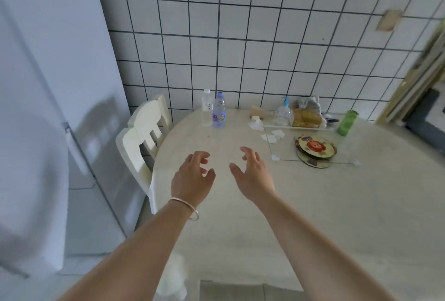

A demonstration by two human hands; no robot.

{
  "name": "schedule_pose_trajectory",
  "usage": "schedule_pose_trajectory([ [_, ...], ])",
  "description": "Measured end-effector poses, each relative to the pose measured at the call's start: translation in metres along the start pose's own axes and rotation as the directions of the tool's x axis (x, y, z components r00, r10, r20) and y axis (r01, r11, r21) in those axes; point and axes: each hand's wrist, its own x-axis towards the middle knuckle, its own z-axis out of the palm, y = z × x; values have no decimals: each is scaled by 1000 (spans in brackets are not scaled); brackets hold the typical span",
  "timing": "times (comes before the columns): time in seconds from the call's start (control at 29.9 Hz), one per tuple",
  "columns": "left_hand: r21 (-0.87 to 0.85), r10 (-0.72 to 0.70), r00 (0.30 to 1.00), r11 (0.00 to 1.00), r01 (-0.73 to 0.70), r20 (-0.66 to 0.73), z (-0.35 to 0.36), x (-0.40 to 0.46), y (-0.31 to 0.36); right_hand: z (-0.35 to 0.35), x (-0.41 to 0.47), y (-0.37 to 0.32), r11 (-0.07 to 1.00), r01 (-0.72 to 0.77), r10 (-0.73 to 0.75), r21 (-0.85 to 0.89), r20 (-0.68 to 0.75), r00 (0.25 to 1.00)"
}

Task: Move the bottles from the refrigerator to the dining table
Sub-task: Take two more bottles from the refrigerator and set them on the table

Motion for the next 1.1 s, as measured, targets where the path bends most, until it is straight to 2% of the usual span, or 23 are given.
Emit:
schedule_pose_trajectory([
  [0.13,-113,49,998,993,-46,27,-19,-41,12,-6,-64,-14,994,-106,107,16,-74,991],
  [0.23,-126,114,989,987,-102,89,-32,-82,19,-7,-118,-19,986,-167,169,30,-102,980],
  [0.33,-133,118,983,986,-100,137,-51,-121,16,-11,-164,-22,977,-214,213,8,-129,969],
  [0.44,-131,141,975,984,-120,173,-78,-154,10,-8,-205,-32,978,-209,209,18,-153,966],
  [0.64,-137,110,982,987,-89,153,-142,-222,-14,30,-269,-77,995,-85,86,43,-22,996],
  [0.84,-184,-9,1000,983,5,-19,-213,-280,-57,78,-327,-144,996,64,-71,54,130,989],
  [0.97,-179,-94,983,982,66,-156,-285,-286,-98,111,-342,-211,978,202,-209,57,161,965],
  [1.1,-175,-123,967,981,85,-223,-359,-274,-147,154,-343,-287,959,278,-282,50,184,942],
])
